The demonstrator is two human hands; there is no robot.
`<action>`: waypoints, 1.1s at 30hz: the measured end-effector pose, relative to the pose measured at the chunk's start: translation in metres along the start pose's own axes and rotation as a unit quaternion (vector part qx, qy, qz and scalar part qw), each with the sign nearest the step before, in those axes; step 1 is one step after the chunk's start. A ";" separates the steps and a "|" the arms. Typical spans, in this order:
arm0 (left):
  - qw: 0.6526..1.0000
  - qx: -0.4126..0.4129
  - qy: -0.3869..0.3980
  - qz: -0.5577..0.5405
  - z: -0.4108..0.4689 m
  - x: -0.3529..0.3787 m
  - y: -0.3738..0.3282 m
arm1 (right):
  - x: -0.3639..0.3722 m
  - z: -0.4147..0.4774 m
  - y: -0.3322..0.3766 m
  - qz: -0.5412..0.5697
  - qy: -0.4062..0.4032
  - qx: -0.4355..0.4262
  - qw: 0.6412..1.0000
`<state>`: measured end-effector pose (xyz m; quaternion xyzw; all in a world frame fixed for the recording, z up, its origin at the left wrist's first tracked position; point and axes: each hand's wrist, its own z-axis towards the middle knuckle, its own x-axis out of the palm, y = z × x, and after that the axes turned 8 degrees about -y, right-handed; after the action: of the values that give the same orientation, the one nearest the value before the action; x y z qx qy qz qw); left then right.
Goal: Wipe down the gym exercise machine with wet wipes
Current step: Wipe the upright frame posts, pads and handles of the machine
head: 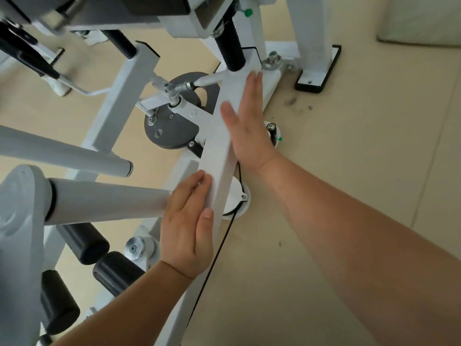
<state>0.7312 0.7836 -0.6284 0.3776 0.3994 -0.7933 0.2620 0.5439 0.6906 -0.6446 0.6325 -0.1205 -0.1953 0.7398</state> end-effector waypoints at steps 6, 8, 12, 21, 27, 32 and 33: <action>1.000 -0.006 0.005 0.005 -0.002 0.000 -0.004 | 0.001 -0.023 -0.016 -0.047 0.032 -0.036 0.998; 1.000 -0.004 0.004 0.006 -0.002 0.001 -0.004 | -0.007 0.011 -0.002 -0.035 0.013 0.024 0.999; 1.000 0.002 0.003 0.001 -0.001 0.000 0.000 | -0.017 0.054 0.016 -0.001 -0.013 0.086 0.996; 0.999 0.023 -0.011 -0.038 0.002 0.002 0.004 | 0.019 -0.091 -0.026 -0.037 0.044 0.003 0.998; 0.994 0.005 -0.050 -0.102 0.002 0.000 0.004 | 0.010 -0.036 0.005 -0.024 -0.001 0.056 0.998; 0.988 0.020 -0.088 -0.127 0.004 -0.003 0.010 | 0.026 -0.107 0.000 -0.070 0.030 0.037 0.996; 0.987 0.014 -0.102 -0.123 0.005 -0.003 0.011 | 0.031 -0.131 -0.004 -0.084 0.043 0.041 0.995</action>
<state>0.7391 0.7740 -0.6286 0.2466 0.4033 -0.8591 0.1962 0.6269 0.7927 -0.6728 0.6779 -0.0430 -0.2244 0.6988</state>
